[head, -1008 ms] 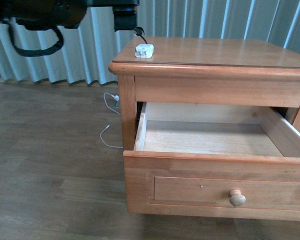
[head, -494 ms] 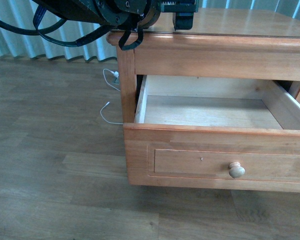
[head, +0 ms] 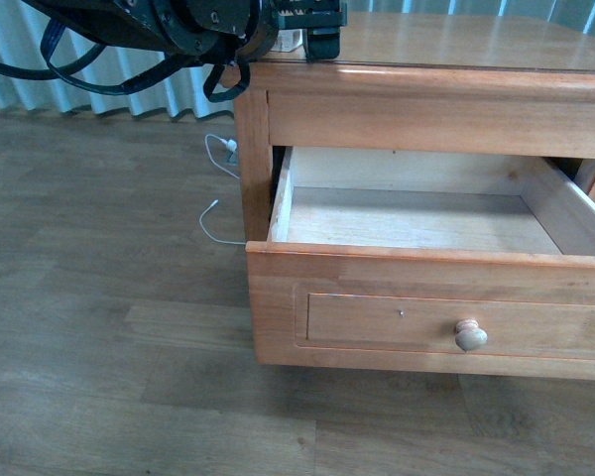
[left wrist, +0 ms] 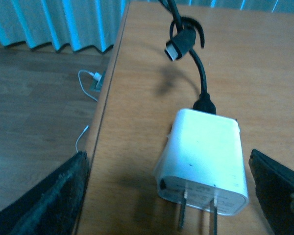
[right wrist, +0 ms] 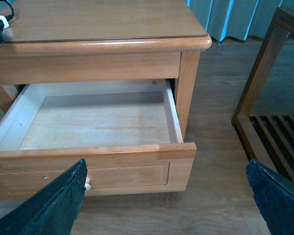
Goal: Put charger into drawer
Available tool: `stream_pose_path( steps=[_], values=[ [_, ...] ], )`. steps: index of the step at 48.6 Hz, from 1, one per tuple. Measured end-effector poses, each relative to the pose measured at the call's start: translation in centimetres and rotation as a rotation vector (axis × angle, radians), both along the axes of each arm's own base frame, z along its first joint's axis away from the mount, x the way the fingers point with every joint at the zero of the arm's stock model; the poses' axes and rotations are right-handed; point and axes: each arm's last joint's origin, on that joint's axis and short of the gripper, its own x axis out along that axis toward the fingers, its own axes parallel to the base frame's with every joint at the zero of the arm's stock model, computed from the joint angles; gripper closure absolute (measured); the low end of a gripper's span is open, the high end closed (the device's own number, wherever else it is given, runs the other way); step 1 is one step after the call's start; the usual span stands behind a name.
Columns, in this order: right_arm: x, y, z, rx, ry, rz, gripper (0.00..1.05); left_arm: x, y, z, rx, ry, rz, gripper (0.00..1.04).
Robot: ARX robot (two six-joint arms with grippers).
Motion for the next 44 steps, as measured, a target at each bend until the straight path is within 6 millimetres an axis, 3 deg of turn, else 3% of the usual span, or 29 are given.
stream_pose_path(
  steps=[13,24,38,44],
  values=[
    [0.0,0.0,0.0,0.000,0.000,0.000,0.08,1.4,-0.9,0.2,0.005,-0.004,-0.005,0.06],
    [0.0,0.0,0.0,0.000,0.000,0.000,0.08,1.3,-2.1,0.5,0.019,0.002,-0.053,0.07],
    [0.0,0.0,0.0,0.000,0.000,0.000,0.08,1.1,-2.5,0.4,0.026,0.006,-0.072,0.51],
    [0.0,0.0,0.0,0.000,0.000,0.000,0.08,1.3,-2.2,0.4,0.022,0.009,-0.069,0.64]
  ],
)
